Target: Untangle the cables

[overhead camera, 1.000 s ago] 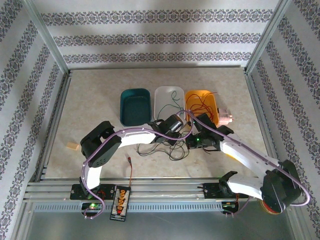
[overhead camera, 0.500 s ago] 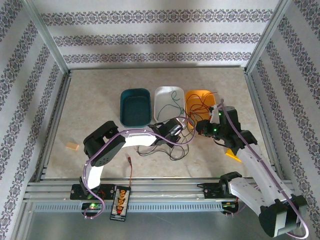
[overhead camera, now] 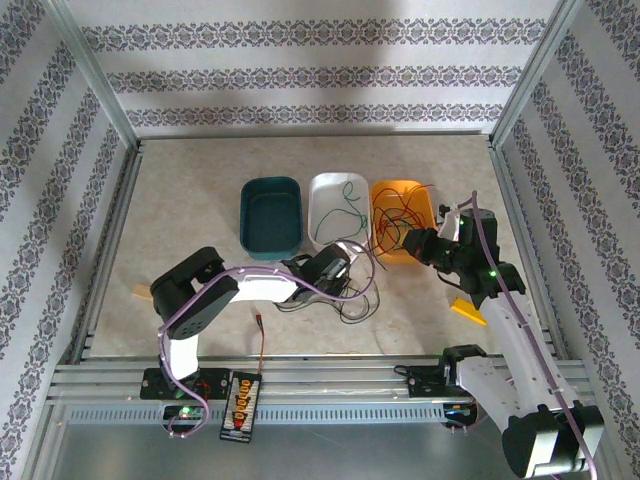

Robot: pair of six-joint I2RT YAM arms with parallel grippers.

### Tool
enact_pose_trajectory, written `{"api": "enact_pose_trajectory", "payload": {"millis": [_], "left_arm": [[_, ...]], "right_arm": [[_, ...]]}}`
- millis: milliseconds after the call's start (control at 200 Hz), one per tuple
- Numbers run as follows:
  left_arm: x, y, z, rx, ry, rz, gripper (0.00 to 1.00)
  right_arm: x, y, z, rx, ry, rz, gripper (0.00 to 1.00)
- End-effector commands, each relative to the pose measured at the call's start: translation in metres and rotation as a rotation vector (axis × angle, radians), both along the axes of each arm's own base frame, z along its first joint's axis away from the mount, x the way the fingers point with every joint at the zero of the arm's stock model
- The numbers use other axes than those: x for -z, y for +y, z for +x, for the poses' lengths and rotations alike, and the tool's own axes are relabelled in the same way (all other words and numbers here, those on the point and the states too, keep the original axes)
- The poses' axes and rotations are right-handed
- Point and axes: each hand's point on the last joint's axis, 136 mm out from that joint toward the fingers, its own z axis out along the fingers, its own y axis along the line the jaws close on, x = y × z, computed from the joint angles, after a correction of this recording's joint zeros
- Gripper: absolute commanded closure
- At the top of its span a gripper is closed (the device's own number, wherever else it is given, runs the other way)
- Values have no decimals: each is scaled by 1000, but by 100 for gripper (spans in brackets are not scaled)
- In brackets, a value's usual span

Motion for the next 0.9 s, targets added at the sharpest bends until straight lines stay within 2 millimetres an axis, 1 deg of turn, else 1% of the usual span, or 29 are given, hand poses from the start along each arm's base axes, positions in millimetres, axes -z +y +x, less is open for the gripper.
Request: {"api": "enact_pose_trajectory", "payload": {"millis": [0, 100, 155, 260, 360, 420, 495, 600, 685, 775, 860, 895], "left_arm": [[0, 14, -22, 33, 69, -16, 89], [-39, 2, -26, 102, 12, -124, 62], [-61, -3, -28, 143, -21, -171, 50], [-98, -12, -33, 226, -72, -217, 38], [-124, -19, -35, 291, -103, -233, 32], [-140, -26, -34, 325, -127, -244, 30], [-154, -35, -29, 356, -157, -245, 28], [-163, -50, -20, 400, -186, -236, 27], [-158, -64, -16, 445, -170, -216, 30], [-147, -74, -13, 475, -136, -192, 38], [-135, -79, -12, 489, -115, -182, 45], [-133, -80, -12, 490, -112, -180, 51]], "right_arm": [[-10, 8, -4, -61, -27, 27, 100], [-4, 12, -10, -80, -9, 39, 100], [-2, 13, -12, -87, -3, 45, 100], [-1, 16, -14, -103, 6, 55, 100], [-2, 20, -15, -126, 12, 66, 100], [-2, 23, -16, -142, 15, 73, 100], [-4, 28, -16, -165, 16, 77, 100], [-7, 33, -17, -184, 19, 87, 100], [-9, 34, -16, -186, 22, 97, 100], [-13, 35, -14, -180, 15, 106, 100], [-19, 35, -11, -174, 7, 118, 100], [-20, 35, -10, -172, 6, 124, 100]]}}
